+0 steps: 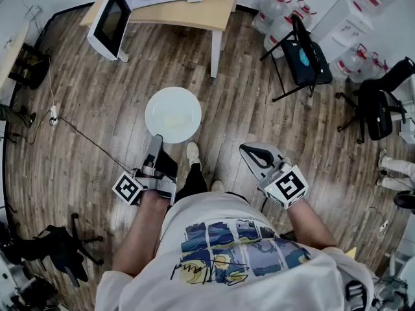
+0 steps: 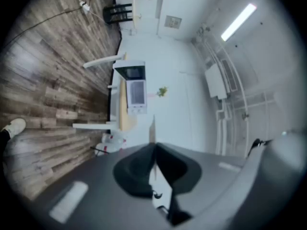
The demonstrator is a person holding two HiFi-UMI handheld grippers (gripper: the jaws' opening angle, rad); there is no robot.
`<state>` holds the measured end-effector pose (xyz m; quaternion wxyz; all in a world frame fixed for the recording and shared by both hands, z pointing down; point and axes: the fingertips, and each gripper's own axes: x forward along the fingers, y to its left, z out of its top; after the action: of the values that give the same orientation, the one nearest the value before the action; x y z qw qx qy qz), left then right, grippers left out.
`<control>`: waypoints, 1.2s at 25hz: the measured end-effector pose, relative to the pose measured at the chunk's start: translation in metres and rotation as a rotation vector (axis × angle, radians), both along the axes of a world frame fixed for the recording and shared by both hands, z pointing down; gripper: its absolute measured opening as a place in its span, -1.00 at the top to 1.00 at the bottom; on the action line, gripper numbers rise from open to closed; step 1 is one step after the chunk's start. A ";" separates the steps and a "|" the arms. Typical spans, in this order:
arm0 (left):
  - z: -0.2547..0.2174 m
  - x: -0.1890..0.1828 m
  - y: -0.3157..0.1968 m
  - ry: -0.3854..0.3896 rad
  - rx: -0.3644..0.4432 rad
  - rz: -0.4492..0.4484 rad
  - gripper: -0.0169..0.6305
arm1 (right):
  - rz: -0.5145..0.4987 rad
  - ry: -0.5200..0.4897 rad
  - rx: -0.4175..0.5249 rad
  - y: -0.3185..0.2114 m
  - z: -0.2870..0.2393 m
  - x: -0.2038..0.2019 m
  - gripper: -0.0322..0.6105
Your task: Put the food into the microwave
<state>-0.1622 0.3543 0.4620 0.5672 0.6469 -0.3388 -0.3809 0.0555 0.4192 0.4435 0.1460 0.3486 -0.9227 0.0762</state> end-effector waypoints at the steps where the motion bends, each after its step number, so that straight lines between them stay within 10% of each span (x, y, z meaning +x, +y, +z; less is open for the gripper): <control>1: 0.000 -0.002 -0.010 -0.001 0.006 -0.003 0.90 | 0.003 0.002 -0.005 -0.010 -0.001 -0.001 0.89; 15: 0.000 -0.047 -0.188 -0.029 0.048 0.060 0.90 | 0.051 0.042 0.040 -0.172 -0.033 -0.068 0.88; 30: 0.012 -0.024 -0.346 -0.018 0.021 -0.064 0.90 | 0.020 0.033 0.041 -0.337 -0.025 -0.016 0.71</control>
<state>-0.1863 0.0082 0.4742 0.5449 0.6448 -0.3604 -0.3967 0.0394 0.0821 0.4181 0.1531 0.3619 -0.9180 0.0531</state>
